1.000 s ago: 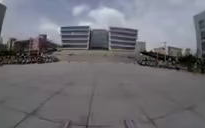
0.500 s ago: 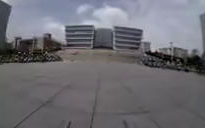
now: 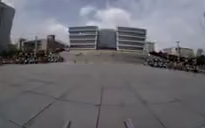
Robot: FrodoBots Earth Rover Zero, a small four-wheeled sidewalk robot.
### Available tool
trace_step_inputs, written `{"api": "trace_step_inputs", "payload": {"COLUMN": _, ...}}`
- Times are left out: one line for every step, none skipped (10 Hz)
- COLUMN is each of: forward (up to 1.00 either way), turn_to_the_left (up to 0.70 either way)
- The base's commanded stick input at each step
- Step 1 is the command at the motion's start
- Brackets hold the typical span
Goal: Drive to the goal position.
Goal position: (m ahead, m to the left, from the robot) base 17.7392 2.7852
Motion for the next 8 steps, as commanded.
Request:
{"api": "trace_step_inputs", "payload": {"forward": 1.0, "turn_to_the_left": 0.0}}
{"api": "trace_step_inputs", "payload": {"forward": 1.0, "turn_to_the_left": 0.0}}
{"api": "trace_step_inputs", "payload": {"forward": 1.0, "turn_to_the_left": 0.0}}
{"api": "trace_step_inputs", "payload": {"forward": 1.0, "turn_to_the_left": 0.0}}
{"api": "trace_step_inputs", "payload": {"forward": 1.0, "turn_to_the_left": 0.0}}
{"api": "trace_step_inputs", "payload": {"forward": 1.0, "turn_to_the_left": 0.0}}
{"api": "trace_step_inputs", "payload": {"forward": 1.0, "turn_to_the_left": 0.0}}
{"api": "trace_step_inputs", "payload": {"forward": 1.0, "turn_to_the_left": 0.0}}
